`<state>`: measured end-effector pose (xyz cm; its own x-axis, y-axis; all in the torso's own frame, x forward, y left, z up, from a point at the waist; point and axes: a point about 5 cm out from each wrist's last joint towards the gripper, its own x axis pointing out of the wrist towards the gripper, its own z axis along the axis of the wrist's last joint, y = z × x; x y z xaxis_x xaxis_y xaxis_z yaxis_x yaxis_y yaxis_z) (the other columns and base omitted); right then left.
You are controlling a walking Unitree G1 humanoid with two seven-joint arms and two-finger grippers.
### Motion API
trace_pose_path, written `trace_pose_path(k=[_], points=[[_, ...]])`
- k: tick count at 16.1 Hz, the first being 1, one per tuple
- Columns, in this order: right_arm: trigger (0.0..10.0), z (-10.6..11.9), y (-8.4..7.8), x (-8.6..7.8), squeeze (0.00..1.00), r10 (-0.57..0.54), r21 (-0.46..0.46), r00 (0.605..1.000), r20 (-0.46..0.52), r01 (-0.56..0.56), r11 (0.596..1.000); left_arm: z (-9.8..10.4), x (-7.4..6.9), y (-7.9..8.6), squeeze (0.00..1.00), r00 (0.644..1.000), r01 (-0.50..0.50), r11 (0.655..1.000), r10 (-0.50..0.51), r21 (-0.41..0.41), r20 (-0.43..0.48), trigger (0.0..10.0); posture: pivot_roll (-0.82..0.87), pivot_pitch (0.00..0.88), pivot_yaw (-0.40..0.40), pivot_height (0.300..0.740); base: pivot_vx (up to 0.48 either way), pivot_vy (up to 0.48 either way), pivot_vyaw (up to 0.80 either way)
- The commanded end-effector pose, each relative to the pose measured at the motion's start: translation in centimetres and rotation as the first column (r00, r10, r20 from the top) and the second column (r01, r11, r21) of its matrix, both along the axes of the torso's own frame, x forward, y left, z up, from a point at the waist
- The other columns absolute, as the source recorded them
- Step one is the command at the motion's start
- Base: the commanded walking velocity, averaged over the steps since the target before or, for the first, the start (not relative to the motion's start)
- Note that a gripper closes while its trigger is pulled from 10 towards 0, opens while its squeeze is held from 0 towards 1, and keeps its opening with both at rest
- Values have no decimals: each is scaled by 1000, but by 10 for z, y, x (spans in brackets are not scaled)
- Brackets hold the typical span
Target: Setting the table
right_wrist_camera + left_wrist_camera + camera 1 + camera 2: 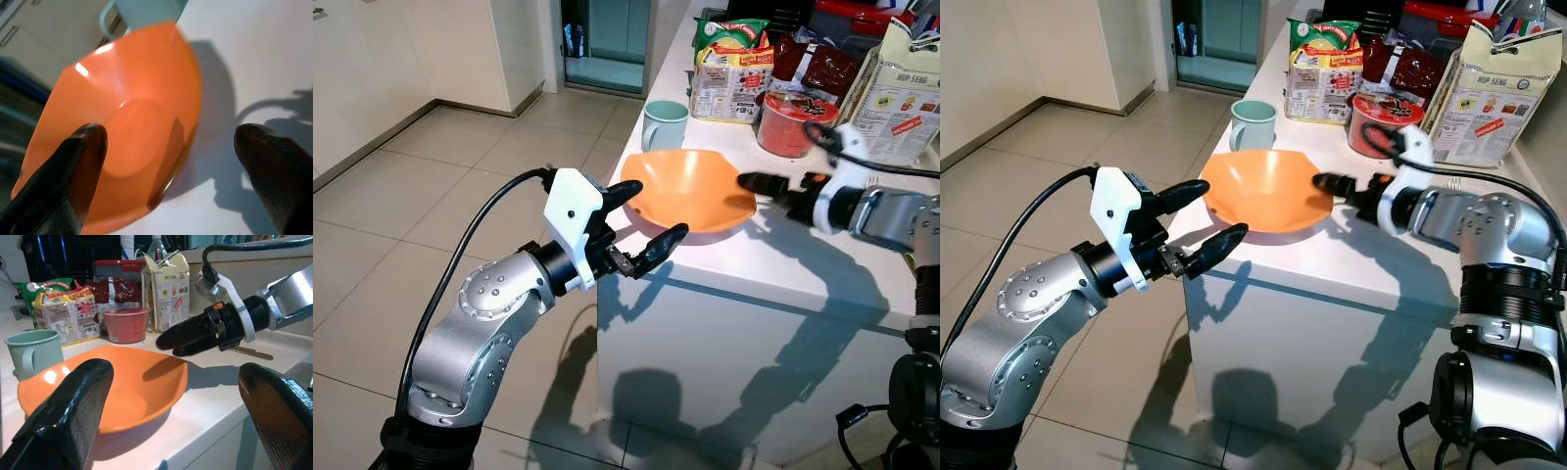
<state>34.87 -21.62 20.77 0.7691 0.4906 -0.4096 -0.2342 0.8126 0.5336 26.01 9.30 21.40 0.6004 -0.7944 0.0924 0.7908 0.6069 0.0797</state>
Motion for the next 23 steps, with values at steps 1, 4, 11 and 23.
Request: trace_pose_path(k=[1, 4, 11, 23], points=[[10000, -9, 2, -3, 0, 33, 19, 998, -51, -32, 999, 6, -3, -5, 0, 999, 34, 999, -35, 9, 20, 10000, -5, 0, -65, 740, 0, 0, 0], [6471, -18, 8, -4, 0, 62, 60, 992, -106, -55, 997, 6, -3, -3, 0, 999, 21, 999, -22, 28, 33, 10000, 20, 0, -82, 740, 0, 0, 0], [0, -24, 3, -4, 0, 5, 137, 987, -163, 18, 990, 6, -5, 1, 0, 999, -8, 999, 7, 38, 40, 10000, 25, 0, -85, 740, 0, 0, 0], [0, -43, -7, -19, 0, -101, 210, 971, -215, 147, 966, 4, -6, -4, 0, 999, 15, 999, -17, 49, 42, 10000, 5, 0, -65, 740, 0, 0, 0]])
